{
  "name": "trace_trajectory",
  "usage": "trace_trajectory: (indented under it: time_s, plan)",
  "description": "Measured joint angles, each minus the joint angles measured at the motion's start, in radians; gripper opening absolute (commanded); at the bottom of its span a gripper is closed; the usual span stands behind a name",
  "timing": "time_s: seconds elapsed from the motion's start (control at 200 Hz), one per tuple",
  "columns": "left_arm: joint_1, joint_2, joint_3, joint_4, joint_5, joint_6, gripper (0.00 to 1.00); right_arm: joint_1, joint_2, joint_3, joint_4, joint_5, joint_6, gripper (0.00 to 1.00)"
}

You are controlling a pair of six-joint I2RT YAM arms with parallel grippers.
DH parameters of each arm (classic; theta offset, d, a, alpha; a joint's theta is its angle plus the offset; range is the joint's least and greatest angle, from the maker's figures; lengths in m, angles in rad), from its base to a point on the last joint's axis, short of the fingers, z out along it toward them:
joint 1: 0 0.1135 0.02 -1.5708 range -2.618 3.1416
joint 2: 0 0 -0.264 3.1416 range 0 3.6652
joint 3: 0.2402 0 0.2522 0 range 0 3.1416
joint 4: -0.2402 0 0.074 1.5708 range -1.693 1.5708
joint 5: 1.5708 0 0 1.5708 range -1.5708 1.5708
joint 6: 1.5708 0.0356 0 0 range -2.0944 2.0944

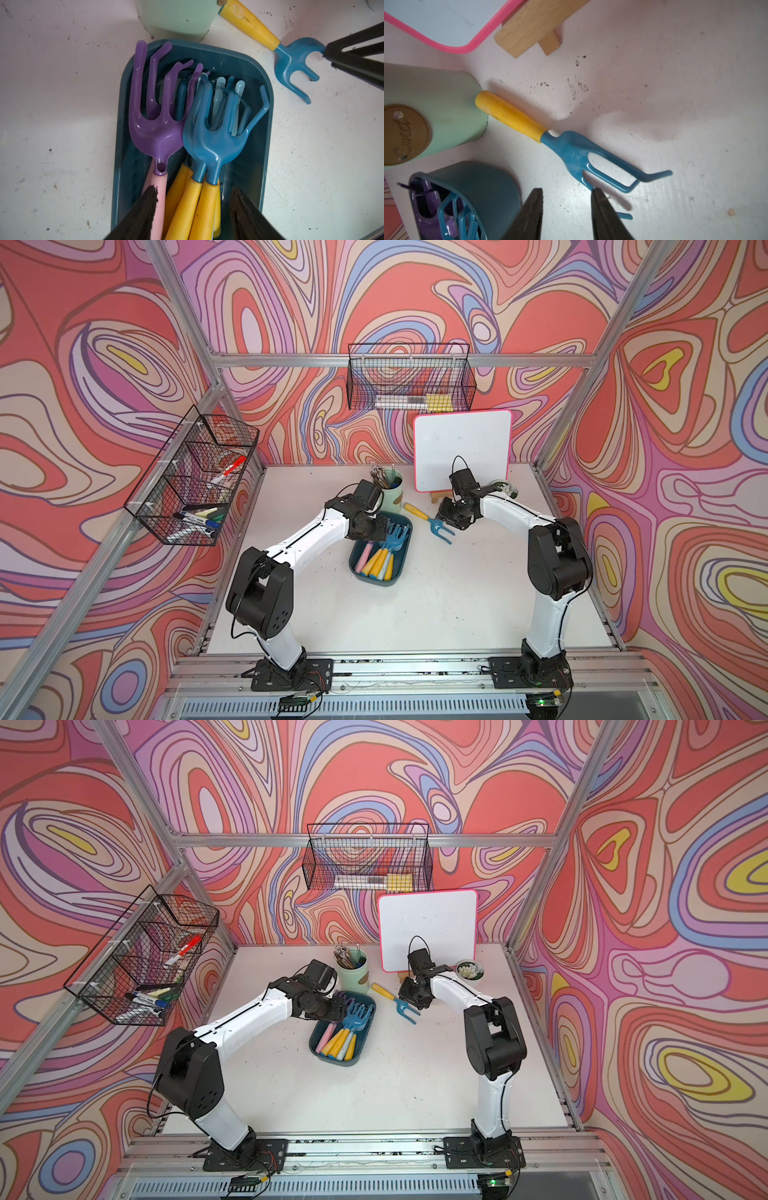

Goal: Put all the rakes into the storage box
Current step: Move the rake to the center of the board.

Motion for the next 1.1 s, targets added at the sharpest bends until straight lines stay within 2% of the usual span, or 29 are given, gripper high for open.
trace_trajectory:
  time_s: [0.1, 0.326, 0.511, 0.631, 0.806, 0.926, 1.097]
  plan:
    - [0.000, -0.023, -0.012, 0.002, -0.004, -0.007, 0.61, 0.000, 0.071, 0.085, 0.015, -0.042, 0.010, 0.28]
    - [0.000, -0.095, -0.063, 0.007, -0.021, -0.029, 0.61, -0.001, 0.251, 0.283, 0.044, -0.126, 0.028, 0.32]
    - [0.000, -0.123, -0.100, 0.007, -0.027, -0.044, 0.61, 0.000, 0.340, 0.336, 0.048, -0.144, 0.038, 0.32]
    - [0.000, -0.124, -0.105, 0.008, -0.029, -0.044, 0.61, 0.000, 0.296, 0.226, 0.101, -0.140, 0.042, 0.32]
    - [0.000, -0.116, -0.099, 0.006, -0.024, -0.042, 0.61, 0.002, 0.095, -0.071, 0.129, -0.080, 0.041, 0.33]
    - [0.000, -0.069, -0.053, 0.008, -0.003, -0.032, 0.61, 0.002, -0.046, -0.253, 0.108, 0.001, 0.034, 0.34]
    - [0.000, 0.005, 0.022, 0.016, 0.031, -0.018, 0.60, 0.002, -0.203, -0.417, 0.051, 0.140, 0.008, 0.34]
